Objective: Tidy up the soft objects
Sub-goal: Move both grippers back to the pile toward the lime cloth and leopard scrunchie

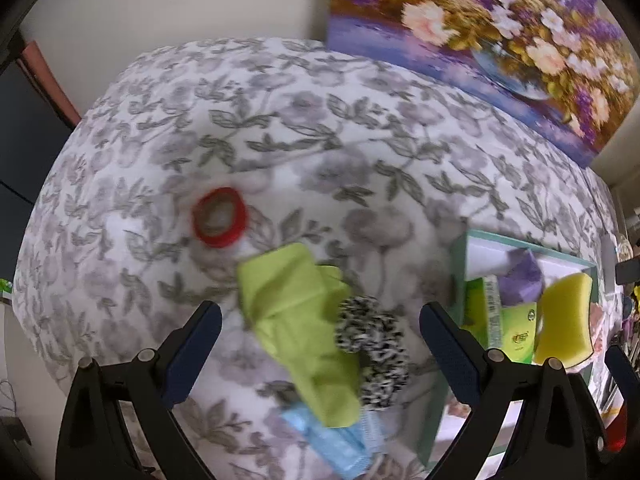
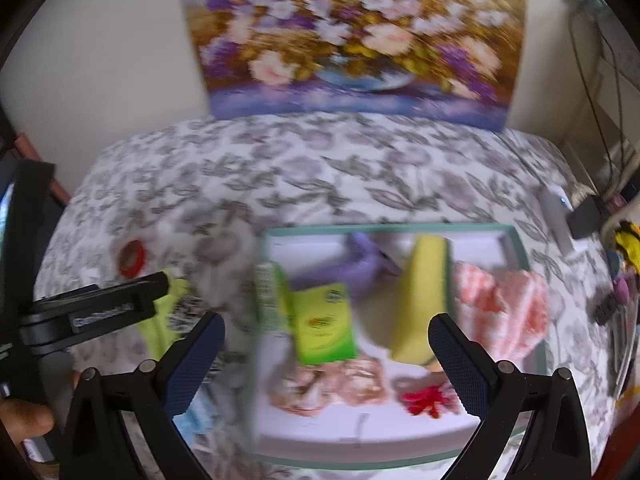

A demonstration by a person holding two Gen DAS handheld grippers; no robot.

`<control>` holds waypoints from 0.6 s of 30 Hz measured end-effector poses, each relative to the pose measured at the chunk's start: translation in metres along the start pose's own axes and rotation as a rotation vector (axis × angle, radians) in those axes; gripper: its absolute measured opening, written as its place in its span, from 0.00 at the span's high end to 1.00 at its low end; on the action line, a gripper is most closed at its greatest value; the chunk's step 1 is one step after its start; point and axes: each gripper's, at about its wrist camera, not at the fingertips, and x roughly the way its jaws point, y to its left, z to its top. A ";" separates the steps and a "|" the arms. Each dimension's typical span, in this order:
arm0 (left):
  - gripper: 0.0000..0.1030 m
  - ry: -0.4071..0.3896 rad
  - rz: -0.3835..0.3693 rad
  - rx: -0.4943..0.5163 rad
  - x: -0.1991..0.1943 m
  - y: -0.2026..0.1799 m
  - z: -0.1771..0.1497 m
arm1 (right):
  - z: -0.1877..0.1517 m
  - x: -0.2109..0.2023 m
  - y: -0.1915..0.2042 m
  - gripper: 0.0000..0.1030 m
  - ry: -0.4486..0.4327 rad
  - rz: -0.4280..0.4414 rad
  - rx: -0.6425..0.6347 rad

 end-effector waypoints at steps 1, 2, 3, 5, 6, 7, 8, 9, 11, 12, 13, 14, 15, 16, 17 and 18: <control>0.04 -0.001 -0.001 -0.009 -0.001 0.006 0.001 | 0.002 -0.003 0.009 0.00 -0.009 0.017 -0.015; 0.04 -0.002 -0.001 -0.023 -0.003 0.014 0.001 | 0.002 -0.005 0.015 0.00 -0.014 0.028 -0.026; 0.04 -0.002 0.003 -0.032 -0.004 0.021 0.002 | 0.003 -0.007 0.024 0.00 -0.019 0.040 -0.044; 0.04 -0.002 0.021 -0.047 -0.004 0.034 0.003 | 0.002 -0.008 0.036 0.00 -0.028 0.049 -0.067; 0.04 -0.006 0.034 -0.054 -0.006 0.041 0.003 | 0.002 -0.007 0.042 0.00 -0.028 0.052 -0.075; 0.04 -0.011 0.049 -0.060 -0.007 0.047 0.004 | 0.001 -0.006 0.046 0.00 -0.027 0.057 -0.081; 0.04 -0.017 0.065 -0.064 -0.008 0.052 0.004 | 0.001 -0.004 0.051 0.00 -0.026 0.066 -0.083; 0.04 -0.022 0.079 -0.067 -0.010 0.057 0.004 | 0.001 -0.002 0.055 0.00 -0.023 0.077 -0.087; 0.04 -0.035 0.109 -0.074 -0.012 0.069 0.006 | 0.000 0.002 0.062 0.00 -0.013 0.097 -0.086; 0.04 -0.039 0.120 -0.081 -0.014 0.075 0.007 | 0.000 0.004 0.065 0.00 -0.008 0.103 -0.085; 0.04 -0.040 0.127 -0.089 -0.014 0.080 0.008 | 0.000 0.008 0.068 0.00 -0.002 0.109 -0.084; 0.04 -0.040 0.130 -0.095 -0.015 0.084 0.009 | 0.000 0.010 0.070 0.00 0.000 0.111 -0.082; 0.04 -0.040 0.131 -0.109 -0.015 0.091 0.010 | 0.000 0.013 0.072 0.00 0.004 0.117 -0.080; 0.04 -0.039 0.124 -0.124 -0.014 0.096 0.010 | 0.000 0.015 0.074 0.00 0.008 0.123 -0.079; 0.04 -0.036 0.114 -0.137 -0.013 0.100 0.011 | 0.000 0.018 0.076 0.00 0.011 0.130 -0.076; 0.04 -0.034 0.107 -0.148 -0.013 0.104 0.011 | -0.001 0.022 0.079 0.00 0.019 0.139 -0.075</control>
